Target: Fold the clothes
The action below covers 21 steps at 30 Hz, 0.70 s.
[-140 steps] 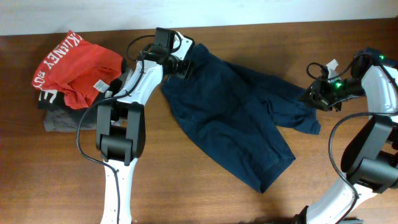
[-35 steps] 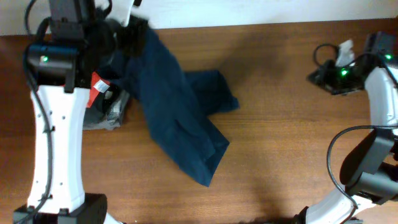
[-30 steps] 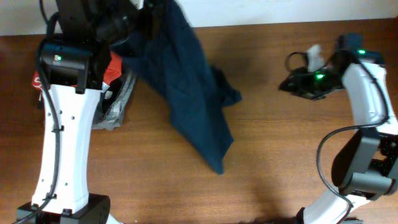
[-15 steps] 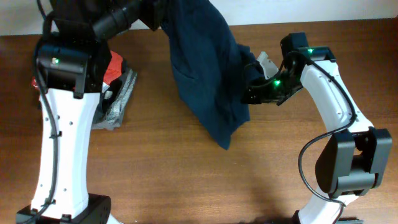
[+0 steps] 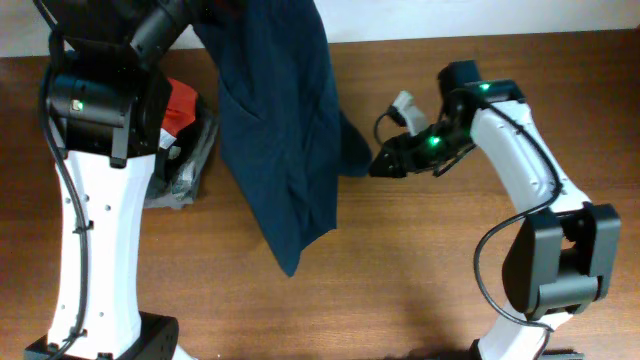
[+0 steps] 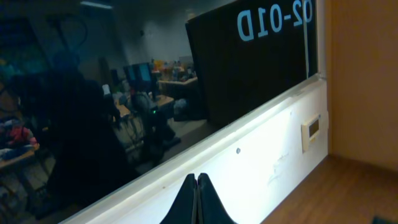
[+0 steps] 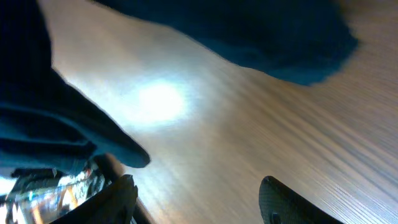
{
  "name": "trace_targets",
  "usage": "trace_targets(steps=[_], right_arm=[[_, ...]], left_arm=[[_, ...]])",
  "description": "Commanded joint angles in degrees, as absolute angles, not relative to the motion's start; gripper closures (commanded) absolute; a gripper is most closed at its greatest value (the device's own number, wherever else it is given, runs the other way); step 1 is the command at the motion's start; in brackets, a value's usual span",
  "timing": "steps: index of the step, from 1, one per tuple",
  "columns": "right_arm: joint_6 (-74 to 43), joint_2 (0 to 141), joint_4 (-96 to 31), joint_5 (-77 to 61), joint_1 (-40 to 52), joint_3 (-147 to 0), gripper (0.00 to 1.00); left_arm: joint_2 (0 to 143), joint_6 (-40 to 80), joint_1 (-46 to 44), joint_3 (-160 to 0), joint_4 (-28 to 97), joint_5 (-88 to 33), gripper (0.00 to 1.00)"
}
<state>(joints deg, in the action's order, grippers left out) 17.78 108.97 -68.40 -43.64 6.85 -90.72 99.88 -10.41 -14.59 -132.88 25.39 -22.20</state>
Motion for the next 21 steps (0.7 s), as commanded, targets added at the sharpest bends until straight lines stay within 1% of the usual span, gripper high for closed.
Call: trace_targets(steps=[1,4,6,8,9,10,11,12,14,15,18,21], right_arm=[[22.2,109.16,-66.74,-50.74,11.9,-89.36,0.31],[22.26,109.16,-63.96,-50.65,16.05,-89.3,0.27],[22.24,109.16,-61.76,-50.59,18.33,-89.3,0.16],[22.02,109.16,-59.4,-50.61,20.36,-89.3,0.13],[22.04,109.16,-58.63,-50.5,21.23,-89.3,0.16],[21.98,109.16,-58.08,-49.93,21.85,-89.3,0.34],[20.38,109.16,-57.45,-47.99,22.24,-89.3,0.49],[17.41,109.16,-56.8,-43.7,22.22,-89.3,0.61],[12.47,108.97,-56.45,-33.69,21.17,-89.38,0.76],[10.28,108.81,-56.62,-28.51,20.18,-89.6,0.83],[1.85,107.57,-57.45,-11.16,14.92,-90.61,0.94],[-0.95,105.69,-58.46,-3.86,8.1,-92.05,0.94]], left_arm=[[97.62,-9.98,-16.45,-134.78,24.34,-17.56,0.99],[97.62,-10.85,-17.23,-134.78,24.43,-14.74,1.0],[97.62,-10.83,-17.26,-134.8,24.23,-14.52,1.0],[97.62,-10.83,-17.26,-134.8,24.14,-14.52,1.0],[97.62,-10.81,-17.26,-134.8,24.18,-14.52,1.0],[97.62,-10.83,-17.26,-134.8,24.27,-14.52,1.0],[97.62,-10.83,-17.26,-134.8,24.47,-14.5,1.0],[97.62,-10.83,-17.26,-134.8,24.69,-14.5,1.0],[97.56,-10.85,-17.26,-134.8,25.21,-14.48,1.0],[97.47,-10.87,-17.26,-134.8,25.63,-14.48,1.0],[97.25,-12.47,-17.26,-134.8,27.33,-13.8,1.0],[96.99,-13.91,-17.26,-134.8,29.87,-11.9,1.0]])
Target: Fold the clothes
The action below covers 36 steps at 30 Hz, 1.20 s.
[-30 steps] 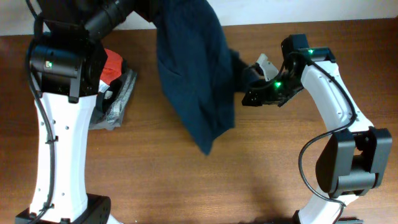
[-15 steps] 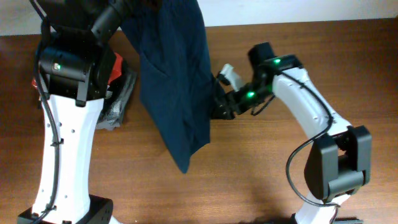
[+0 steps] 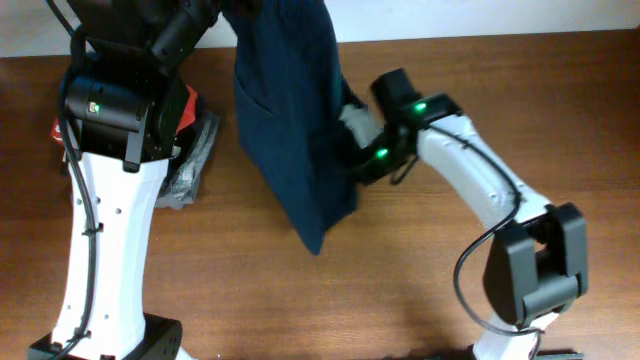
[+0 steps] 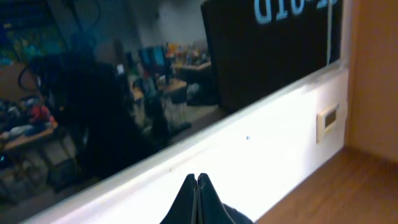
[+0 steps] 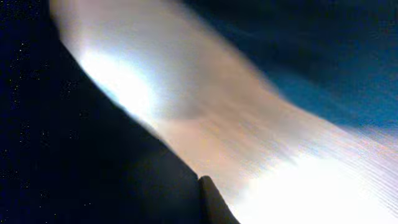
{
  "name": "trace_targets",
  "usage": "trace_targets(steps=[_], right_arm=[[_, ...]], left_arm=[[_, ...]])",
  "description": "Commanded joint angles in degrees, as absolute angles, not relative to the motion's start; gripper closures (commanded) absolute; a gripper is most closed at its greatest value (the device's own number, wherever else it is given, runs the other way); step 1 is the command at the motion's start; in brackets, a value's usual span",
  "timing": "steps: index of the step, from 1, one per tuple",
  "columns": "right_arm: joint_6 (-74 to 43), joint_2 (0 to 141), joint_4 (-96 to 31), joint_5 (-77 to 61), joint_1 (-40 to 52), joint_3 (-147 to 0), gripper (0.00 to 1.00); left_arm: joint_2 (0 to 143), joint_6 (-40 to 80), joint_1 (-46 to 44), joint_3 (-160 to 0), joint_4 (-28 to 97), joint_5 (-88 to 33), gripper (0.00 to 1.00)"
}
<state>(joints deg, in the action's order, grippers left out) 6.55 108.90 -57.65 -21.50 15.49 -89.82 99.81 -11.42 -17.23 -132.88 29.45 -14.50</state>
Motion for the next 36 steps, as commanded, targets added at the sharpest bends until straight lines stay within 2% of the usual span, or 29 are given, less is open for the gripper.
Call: trace_targets(steps=[1,7,11,19,25,27,28,31,32,36], right_arm=[[-0.84,105.06,-58.48,-3.75,5.91,-92.47,0.94],[3.05,100.6,-58.65,-8.62,-6.81,-93.69,0.94],[3.2,99.02,-60.1,-10.07,-11.57,-93.69,0.94],[3.18,98.54,-60.82,-10.79,-13.89,-93.69,0.94],[1.08,98.56,-60.42,-6.39,-14.02,-93.67,0.93],[-2.28,98.61,-60.51,-1.28,-14.02,-93.67,0.77],[-3.6,98.61,-60.69,0.27,-14.02,-93.67,0.62],[-5.02,98.61,-61.65,0.93,-14.0,-93.67,0.28],[-5.02,98.61,-62.06,0.95,-14.0,-93.67,0.23],[-6.9,98.72,-64.34,1.67,-14.26,-93.67,0.23]], left_arm=[[96.99,-14.48,-17.26,-134.8,30.76,-11.4,1.0],[96.99,-15.14,-17.23,-134.78,34.98,-8.69,1.0],[97.06,-15.14,-17.26,-134.78,39.16,-8.71,0.99],[98.04,-15.03,-17.26,-134.72,53.98,-8.8,0.97],[102.89,-12.6,-17.26,-134.28,69.21,-11.81,0.71],[106.41,-12.47,-17.28,-133.97,75.24,-15.99,0.65],[108.18,-12.47,-17.28,-133.91,77.84,-18.28,0.64],[113.89,-12.47,-17.28,-133.91,85.47,-21.69,0.63],[116.2,-12.49,-17.26,-133.91,87.88,-21.67,0.57],[125.29,-12.51,-17.28,-133.91,95.02,-24.53,0.56]])
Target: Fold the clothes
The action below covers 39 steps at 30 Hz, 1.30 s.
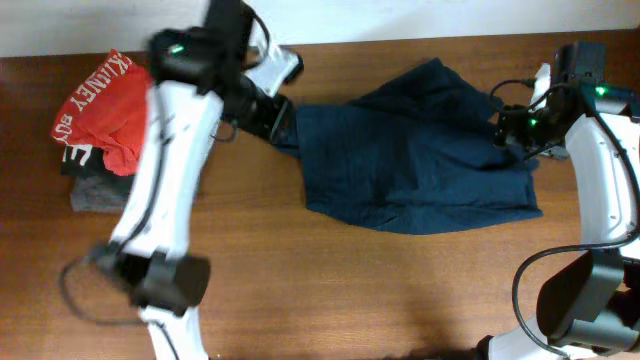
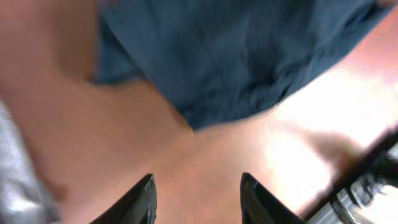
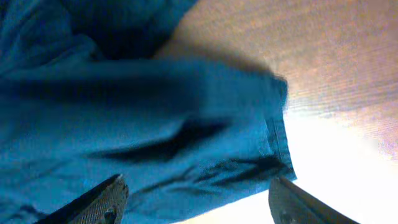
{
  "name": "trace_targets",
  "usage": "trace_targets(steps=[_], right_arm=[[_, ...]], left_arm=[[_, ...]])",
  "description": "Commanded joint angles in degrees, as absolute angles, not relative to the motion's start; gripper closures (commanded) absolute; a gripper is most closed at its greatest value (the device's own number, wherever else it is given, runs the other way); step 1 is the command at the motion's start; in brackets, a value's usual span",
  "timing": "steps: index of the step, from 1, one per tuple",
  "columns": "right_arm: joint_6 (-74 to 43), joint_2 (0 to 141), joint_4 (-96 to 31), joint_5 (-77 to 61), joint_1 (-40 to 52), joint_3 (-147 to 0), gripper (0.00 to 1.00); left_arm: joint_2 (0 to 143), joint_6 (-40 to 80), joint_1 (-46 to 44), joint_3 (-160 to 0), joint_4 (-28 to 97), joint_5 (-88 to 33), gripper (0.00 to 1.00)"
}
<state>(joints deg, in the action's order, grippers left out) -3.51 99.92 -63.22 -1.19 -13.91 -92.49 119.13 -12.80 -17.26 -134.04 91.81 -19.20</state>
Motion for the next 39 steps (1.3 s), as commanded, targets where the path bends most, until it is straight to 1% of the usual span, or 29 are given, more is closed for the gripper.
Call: trace_targets(steps=[1,4,7,12,16,20,25,27,30,31,32,35,39], right_arm=[[-8.58,98.72,-64.99,2.28,-14.48,-93.67,0.22],[-10.46,98.72,-66.72,2.0,-15.9,-93.67,0.21],[-10.63,98.72,-68.27,1.89,-17.58,-93.65,0.21],[-10.59,98.72,-68.77,-2.59,-20.49,-93.65,0.21],[-10.57,98.72,-68.79,-2.59,-20.71,-93.65,0.21],[-10.57,98.72,-68.84,-2.59,-20.67,-93.65,0.21],[-10.59,98.72,-68.82,-2.61,-20.67,-93.65,0.21],[-10.57,98.72,-68.84,-2.59,-20.67,-93.65,0.21],[-10.57,98.72,-68.86,-2.59,-20.67,-93.65,0.21],[-10.57,98.72,-68.93,-2.59,-20.67,-93.65,0.21],[-10.57,98.72,-69.04,-2.59,-20.67,-93.65,0.21],[-10.55,98.72,-69.25,-2.57,-20.67,-93.65,0.21],[-10.59,98.72,-69.78,-2.61,-20.64,-93.56,0.22]], left_arm=[[126.89,-12.51,-17.28,-133.91,96.05,-25.93,0.56],[132.11,-12.53,-18.17,-132.73,96.66,-30.15,0.57],[134.63,-13.39,-20.01,-130.19,96.73,-30.79,0.57],[134.96,-13.1,-23.24,-123.59,95.57,-22.2,0.57],[134.96,-9.47,-23.59,-118.37,90.06,-18.11,0.57],[134.96,-8.16,-23.62,-112.03,82.89,-18.79,0.57],[134.96,-8.19,-23.88,-108.36,77.95,-21.69,0.57],[134.96,-8.16,-24.23,-108.36,76.71,-21.91,0.66],[134.96,-8.16,-25.04,-108.36,75.42,-21.87,0.88],[134.96,-8.19,-25.26,-108.36,75.2,-21.85,0.95],[134.93,-8.19,-25.45,-108.36,74.98,-21.82,0.99],[134.69,-8.16,-25.61,-109.27,75.44,-21.63,0.99],[131.94,-8.21,-24.05,-115.57,80.79,-21.04,0.99]])
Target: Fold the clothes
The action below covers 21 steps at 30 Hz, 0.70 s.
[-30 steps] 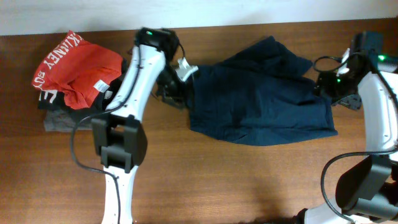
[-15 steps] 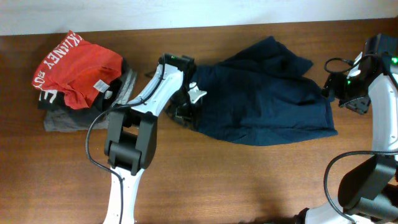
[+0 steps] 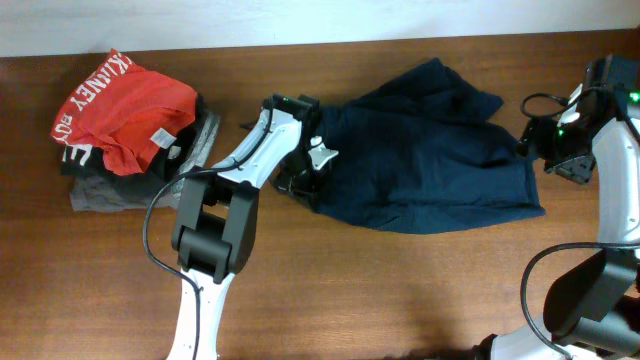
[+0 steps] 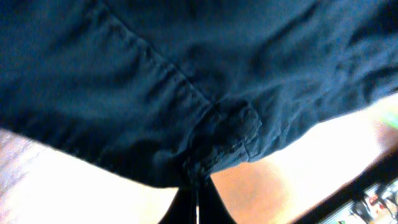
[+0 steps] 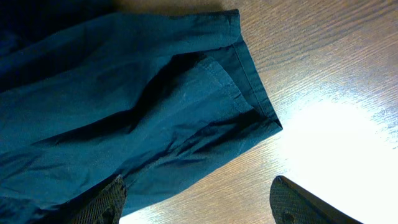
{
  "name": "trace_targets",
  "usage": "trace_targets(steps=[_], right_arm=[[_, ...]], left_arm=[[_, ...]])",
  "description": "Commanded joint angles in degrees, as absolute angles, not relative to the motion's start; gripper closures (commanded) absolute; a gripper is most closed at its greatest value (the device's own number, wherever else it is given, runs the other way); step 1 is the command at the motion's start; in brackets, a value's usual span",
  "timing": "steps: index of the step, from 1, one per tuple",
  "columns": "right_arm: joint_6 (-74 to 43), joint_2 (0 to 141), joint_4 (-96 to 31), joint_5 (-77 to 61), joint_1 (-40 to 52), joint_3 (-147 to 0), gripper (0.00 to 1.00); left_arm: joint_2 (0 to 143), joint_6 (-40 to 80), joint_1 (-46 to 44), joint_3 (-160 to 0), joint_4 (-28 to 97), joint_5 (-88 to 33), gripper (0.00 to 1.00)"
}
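A dark navy garment [image 3: 430,150] lies spread out across the middle and right of the wooden table [image 3: 400,290]. My left gripper [image 3: 303,187] is at its lower left edge. In the left wrist view the left gripper [image 4: 198,186] is shut, pinching a seamed edge of the garment [image 4: 186,74]. My right gripper [image 3: 540,150] sits just off the garment's right side. In the right wrist view the right gripper [image 5: 199,202] is wide open over bare wood, with the hemmed edge of the garment [image 5: 124,106] in front of it.
A pile of clothes stands at the table's far left: a red shirt [image 3: 120,95] on top of grey and black garments [image 3: 185,160]. A white wall [image 3: 400,15] runs along the table's back edge.
My left gripper was open by the garment's upper left corner; now it is shut on the lower left edge. The right gripper stays open, slightly further right, off the cloth.
At first my left gripper held the garment hanging high, with the right gripper open beside it. Then the right gripper was against the hanging cloth. Later the garment lay spread on the table with both grippers open. Now the left one pinches its edge.
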<state>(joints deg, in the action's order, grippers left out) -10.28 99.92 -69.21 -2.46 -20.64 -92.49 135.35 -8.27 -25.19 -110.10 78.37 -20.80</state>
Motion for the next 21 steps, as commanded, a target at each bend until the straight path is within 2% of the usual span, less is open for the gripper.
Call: trace_targets(steps=[1,10,17,21], right_arm=[[-10.59,98.72,-69.93,-2.83,-20.64,-93.3,0.22],[-8.36,98.74,-68.45,-9.69,-20.64,-83.68,0.22],[4.67,98.74,-59.55,-32.18,-20.6,-66.89,0.22],[7.31,98.74,-57.23,-35.59,-18.83,-58.72,0.21]], left_arm=[[130.76,-8.19,-23.55,-117.21,81.91,-20.12,0.99],[117.86,-8.16,-18.83,-123.5,83.33,-13.65,0.99],[112.66,-7.53,-17.93,-123.5,80.4,-13.67,0.99],[112.38,-7.53,-17.98,-123.48,80.05,-13.67,0.99]])
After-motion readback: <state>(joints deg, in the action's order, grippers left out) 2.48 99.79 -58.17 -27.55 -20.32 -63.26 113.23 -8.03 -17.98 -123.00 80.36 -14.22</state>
